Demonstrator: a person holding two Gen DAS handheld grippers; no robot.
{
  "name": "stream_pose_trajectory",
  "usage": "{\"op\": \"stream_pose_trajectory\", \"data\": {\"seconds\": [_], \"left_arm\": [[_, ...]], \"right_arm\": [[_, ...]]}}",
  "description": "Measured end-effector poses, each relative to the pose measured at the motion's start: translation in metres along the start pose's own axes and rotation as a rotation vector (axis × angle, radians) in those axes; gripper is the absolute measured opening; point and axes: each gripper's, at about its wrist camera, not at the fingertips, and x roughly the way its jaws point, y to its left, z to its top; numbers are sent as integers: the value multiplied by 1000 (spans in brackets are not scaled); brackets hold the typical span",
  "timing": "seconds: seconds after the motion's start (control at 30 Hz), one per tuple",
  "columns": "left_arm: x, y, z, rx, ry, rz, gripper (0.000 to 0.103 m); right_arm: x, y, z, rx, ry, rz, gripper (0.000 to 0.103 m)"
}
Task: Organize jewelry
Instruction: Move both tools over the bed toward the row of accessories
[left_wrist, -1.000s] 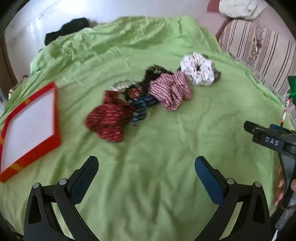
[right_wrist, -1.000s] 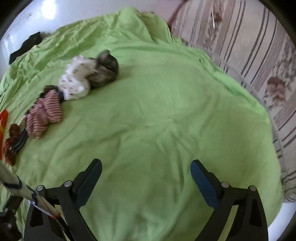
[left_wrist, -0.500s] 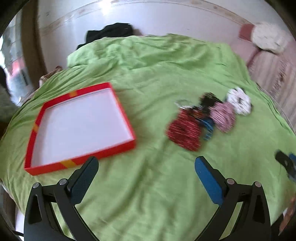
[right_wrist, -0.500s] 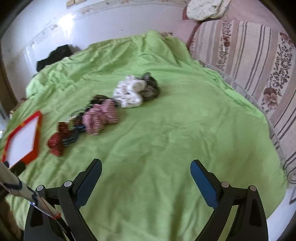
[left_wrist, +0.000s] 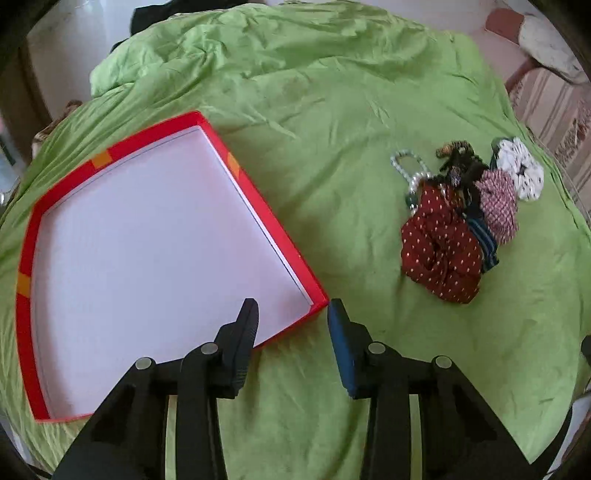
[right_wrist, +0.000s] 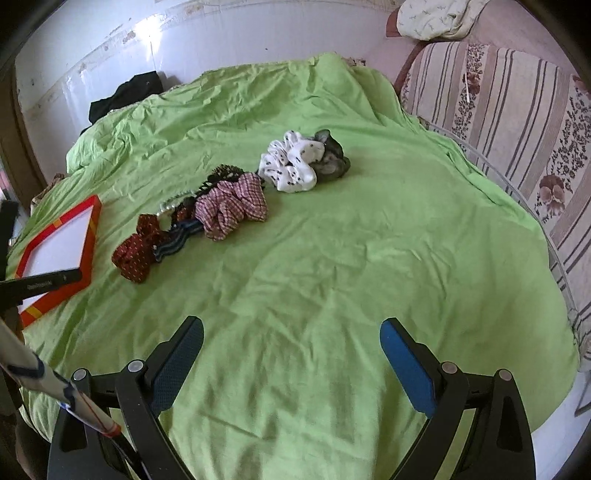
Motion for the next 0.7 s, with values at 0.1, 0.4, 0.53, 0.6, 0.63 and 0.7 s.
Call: {"op": "stream_pose_trajectory", "data": {"seconds": [0.1, 0.4, 0.53, 0.6, 0.63, 0.7], "left_arm": [[-6, -1, -6, 25, 25, 28, 37], [-42, 25, -32, 57, 35, 64, 39], [-55, 30, -42, 47, 4, 134, 40], [-61, 40, -50, 27, -15, 194, 40], [-63, 45, -53, 10, -17, 196, 40], [-69, 58, -58, -30, -19, 188, 40]], "right_arm": [[1, -5, 1, 13, 12, -5, 99], [1, 10, 4, -36, 27, 17, 99], [0, 25, 3, -58, 32, 47, 99], [-3, 34, 4, -76, 30, 65, 99], [-4, 38, 4, -84, 29, 72, 99], [-5, 47, 4, -101, 23, 85, 99]]}}
